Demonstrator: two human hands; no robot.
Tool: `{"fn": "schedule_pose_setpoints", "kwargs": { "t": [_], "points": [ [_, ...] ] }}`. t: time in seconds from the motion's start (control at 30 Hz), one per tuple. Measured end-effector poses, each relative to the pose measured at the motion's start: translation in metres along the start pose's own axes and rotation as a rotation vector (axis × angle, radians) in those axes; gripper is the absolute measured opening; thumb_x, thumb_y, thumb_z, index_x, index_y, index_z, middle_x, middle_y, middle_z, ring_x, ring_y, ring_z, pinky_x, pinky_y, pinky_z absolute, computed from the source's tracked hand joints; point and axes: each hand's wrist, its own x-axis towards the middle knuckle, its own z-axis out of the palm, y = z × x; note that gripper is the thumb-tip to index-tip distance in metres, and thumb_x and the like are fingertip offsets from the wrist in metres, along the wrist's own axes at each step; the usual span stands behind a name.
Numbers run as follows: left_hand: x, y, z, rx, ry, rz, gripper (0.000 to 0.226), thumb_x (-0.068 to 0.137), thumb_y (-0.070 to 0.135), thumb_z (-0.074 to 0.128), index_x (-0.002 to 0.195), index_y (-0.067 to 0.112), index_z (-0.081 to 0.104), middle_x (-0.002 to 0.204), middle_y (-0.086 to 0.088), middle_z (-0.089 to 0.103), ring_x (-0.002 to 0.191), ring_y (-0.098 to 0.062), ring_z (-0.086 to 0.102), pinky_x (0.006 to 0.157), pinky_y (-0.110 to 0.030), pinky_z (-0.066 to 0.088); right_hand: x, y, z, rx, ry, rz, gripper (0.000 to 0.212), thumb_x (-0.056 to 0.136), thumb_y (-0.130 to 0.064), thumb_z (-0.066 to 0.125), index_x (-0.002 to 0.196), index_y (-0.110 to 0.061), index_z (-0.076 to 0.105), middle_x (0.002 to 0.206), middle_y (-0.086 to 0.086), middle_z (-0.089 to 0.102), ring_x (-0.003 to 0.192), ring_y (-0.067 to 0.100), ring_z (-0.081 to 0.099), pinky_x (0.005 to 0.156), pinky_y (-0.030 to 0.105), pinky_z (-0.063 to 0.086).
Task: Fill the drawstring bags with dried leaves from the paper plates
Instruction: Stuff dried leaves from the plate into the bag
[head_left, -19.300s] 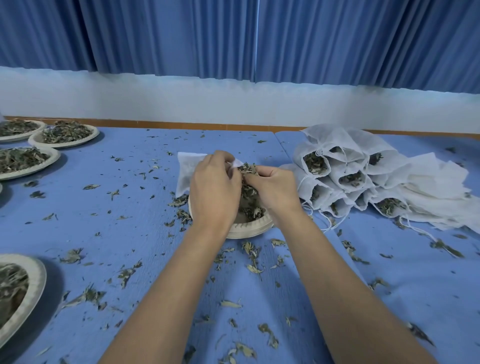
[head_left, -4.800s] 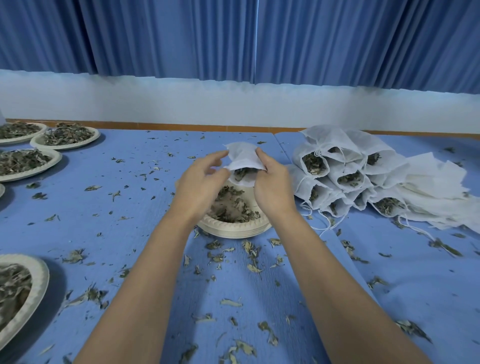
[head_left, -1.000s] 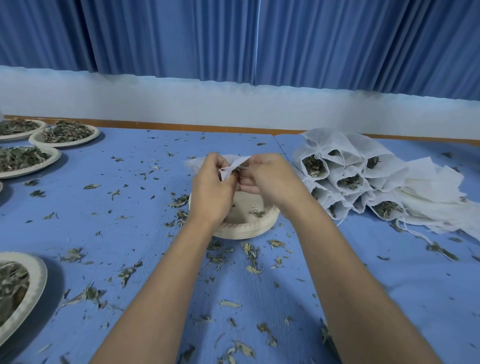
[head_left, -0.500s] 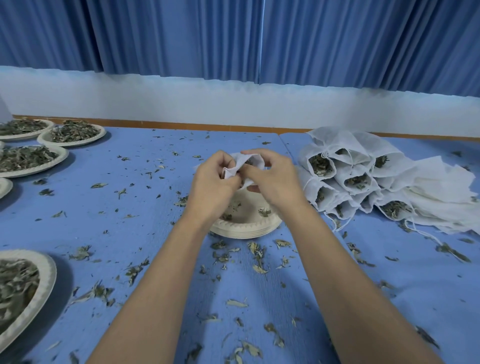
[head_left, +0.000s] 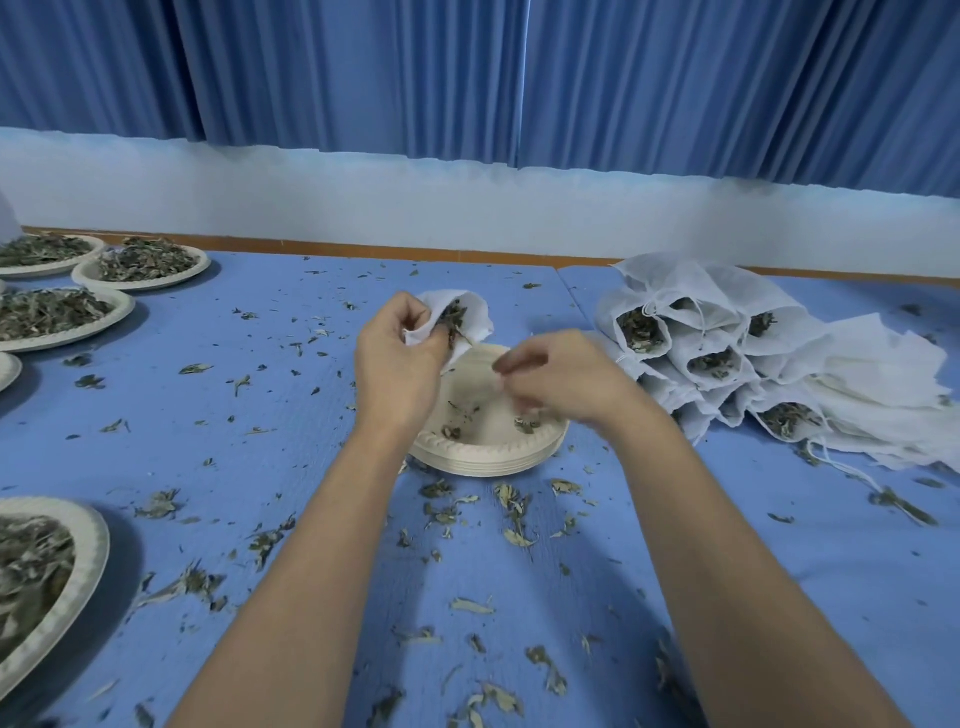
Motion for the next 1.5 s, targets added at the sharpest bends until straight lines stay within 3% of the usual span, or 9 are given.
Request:
{"fn": "schedule_pose_setpoints", "kwargs": {
  "t": [0.1,0.2,0.5,0.7,0.9,1.13,1.27,1.4,1.5],
  "points": [
    [0.000,0.002,0.001,-0.017,0.010,0.024,0.039,0.086,0.004,0.060,0.063,0.022,0.034,0.066,0.000,0.036,0.063,-0.014,0.034,0.058,-0.027,0.031,-0.001,-0.003,0.011,-0.496,-0.031,-0.026,0.021,0.083,-0.002,0.062,0.100,-0.009,0.072,0.098,0.010,0.071,0.084,0.023,0.068,0.074,0.033,0.057],
    [-0.001,0.003,0.001,-0.026,0.008,0.023,0.038,0.086,0.003,0.060,0.064,0.021,0.034,0.068,-0.004,0.036,0.065,-0.016,0.035,0.060,-0.030,0.032,0.000,-0.010,0.016,-0.623,-0.047,-0.010,0.026,0.083,0.007,0.055,0.100,-0.004,0.071,0.102,0.015,0.067,0.086,0.030,0.066,0.079,0.041,0.057],
    [-0.001,0.005,0.000,-0.068,0.040,0.022,0.038,0.085,0.000,0.059,0.065,0.020,0.035,0.064,0.003,0.033,0.057,-0.006,0.031,0.050,-0.011,0.030,0.004,-0.009,0.039,-0.116,0.101,-0.092,0.017,0.083,-0.010,0.069,0.098,-0.017,0.072,0.100,-0.001,0.071,0.094,0.013,0.064,0.067,0.016,0.047],
    [0.000,0.005,-0.001,-0.058,0.037,0.017,0.038,0.085,0.000,0.060,0.064,0.020,0.035,0.064,0.004,0.034,0.060,-0.009,0.033,0.052,-0.015,0.031,0.004,-0.008,0.026,-0.196,0.043,-0.172,0.016,0.083,-0.022,0.071,0.098,-0.021,0.075,0.100,-0.005,0.071,0.069,-0.002,0.053,0.049,0.000,0.037],
    [-0.001,0.006,-0.001,-0.013,0.029,0.014,0.035,0.083,-0.001,0.059,0.065,0.019,0.036,0.065,0.002,0.036,0.060,-0.009,0.032,0.051,-0.014,0.030,0.000,-0.009,0.041,-0.454,-0.046,-0.217,0.017,0.082,-0.019,0.071,0.098,-0.017,0.076,0.100,0.000,0.072,0.093,0.014,0.063,0.081,0.027,0.053],
    [-0.002,0.009,0.001,-0.051,0.010,-0.065,0.033,0.085,0.009,0.066,0.067,0.019,0.040,0.059,0.006,0.043,0.046,-0.002,0.038,0.046,-0.012,0.035,0.000,-0.006,0.050,-0.573,0.052,-0.284,0.017,0.082,-0.004,0.060,0.088,-0.008,0.075,0.089,0.010,0.070,0.084,0.025,0.063,0.070,0.032,0.053],
    [-0.004,0.013,0.000,-0.131,-0.029,-0.122,0.027,0.088,0.018,0.066,0.074,0.018,0.043,0.069,-0.001,0.049,0.058,-0.008,0.048,0.052,-0.015,0.042,0.000,-0.007,0.025,-0.090,0.178,-0.105,0.010,0.078,-0.011,0.067,0.075,-0.016,0.075,0.069,-0.003,0.070,0.055,0.006,0.057,0.049,0.015,0.047],
    [-0.005,0.018,0.004,-0.191,-0.054,-0.176,0.019,0.092,0.019,0.059,0.079,0.018,0.045,0.073,-0.002,0.051,0.064,-0.014,0.050,0.068,-0.033,0.045,-0.009,-0.019,-0.017,0.505,0.192,-0.046,0.011,0.076,-0.007,0.075,0.066,-0.011,0.073,0.079,0.011,0.073,0.063,0.010,0.062,0.075,0.027,0.058],
    [-0.007,0.021,0.006,-0.178,-0.077,-0.159,0.019,0.092,0.016,0.058,0.078,0.018,0.045,0.070,-0.001,0.052,0.064,-0.015,0.052,0.069,-0.031,0.044,-0.011,-0.027,-0.017,0.400,0.268,-0.129,0.011,0.076,-0.011,0.074,0.065,-0.011,0.073,0.076,0.009,0.073,0.067,0.012,0.066,0.077,0.030,0.059]
  ]
}}
